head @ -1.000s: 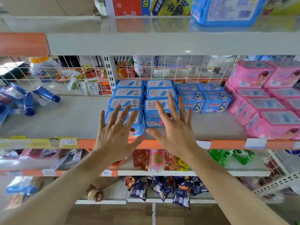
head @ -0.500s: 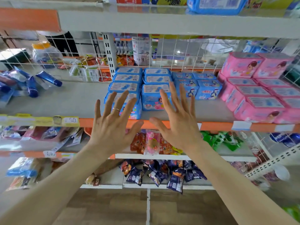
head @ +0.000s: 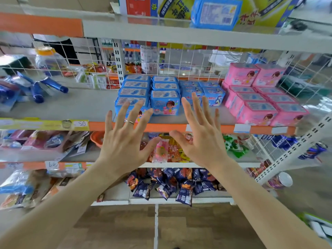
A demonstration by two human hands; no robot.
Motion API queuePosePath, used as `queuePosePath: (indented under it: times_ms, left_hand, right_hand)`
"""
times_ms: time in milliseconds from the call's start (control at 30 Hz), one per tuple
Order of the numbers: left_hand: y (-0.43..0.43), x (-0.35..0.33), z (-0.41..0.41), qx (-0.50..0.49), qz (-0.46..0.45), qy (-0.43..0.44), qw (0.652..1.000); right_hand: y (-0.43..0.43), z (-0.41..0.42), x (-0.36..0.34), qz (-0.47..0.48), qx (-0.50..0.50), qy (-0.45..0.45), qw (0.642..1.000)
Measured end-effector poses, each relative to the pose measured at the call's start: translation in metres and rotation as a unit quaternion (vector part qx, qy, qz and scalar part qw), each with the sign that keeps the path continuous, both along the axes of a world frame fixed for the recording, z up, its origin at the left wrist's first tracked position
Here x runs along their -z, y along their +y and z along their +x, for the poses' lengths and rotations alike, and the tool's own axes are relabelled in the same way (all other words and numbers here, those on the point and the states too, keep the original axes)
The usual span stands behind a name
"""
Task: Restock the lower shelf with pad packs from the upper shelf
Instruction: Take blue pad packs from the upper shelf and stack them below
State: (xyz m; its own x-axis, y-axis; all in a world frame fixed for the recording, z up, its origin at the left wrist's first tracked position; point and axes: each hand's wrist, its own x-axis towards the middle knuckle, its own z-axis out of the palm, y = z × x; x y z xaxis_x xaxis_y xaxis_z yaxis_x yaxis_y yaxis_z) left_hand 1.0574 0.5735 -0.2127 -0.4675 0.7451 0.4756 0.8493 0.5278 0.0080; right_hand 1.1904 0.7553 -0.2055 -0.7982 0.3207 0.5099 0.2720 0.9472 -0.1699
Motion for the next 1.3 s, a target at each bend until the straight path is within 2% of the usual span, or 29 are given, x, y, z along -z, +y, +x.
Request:
queuePosePath:
  times_ms: [200,400,567,733,900,1300]
  left_hand:
    - [0.032,-0.036,0.021,0.024,0.009,0.04,0.999]
    - [0.094,-0.09,0.049,0.017,0.06,0.073,0.995]
    - [0.152,-0.129,0.067,0.05,0.106,0.114,0.986]
    - [0.195,-0.169,0.079,0.071,0.138,0.116,0.981]
    - [0.22,-0.189,0.069,0.08,0.139,0.139,0.977]
    - [0.246,-0.213,-0.013,0.088,0.136,0.157,0.974]
  right_hand:
    - [0.023,0.026,-0.033,0.007,-0.01,0.054,0.998]
    - [0.076,0.05,-0.086,0.036,-0.02,0.11,0.993]
    - [0.131,0.067,-0.127,0.067,-0.02,0.143,0.987]
    - [0.176,0.073,-0.168,0.083,-0.011,0.17,0.982]
    - [0.203,0.069,-0.195,0.083,-0.019,0.185,0.979]
    - [0.222,0.015,-0.206,0.11,0.037,0.146,0.982]
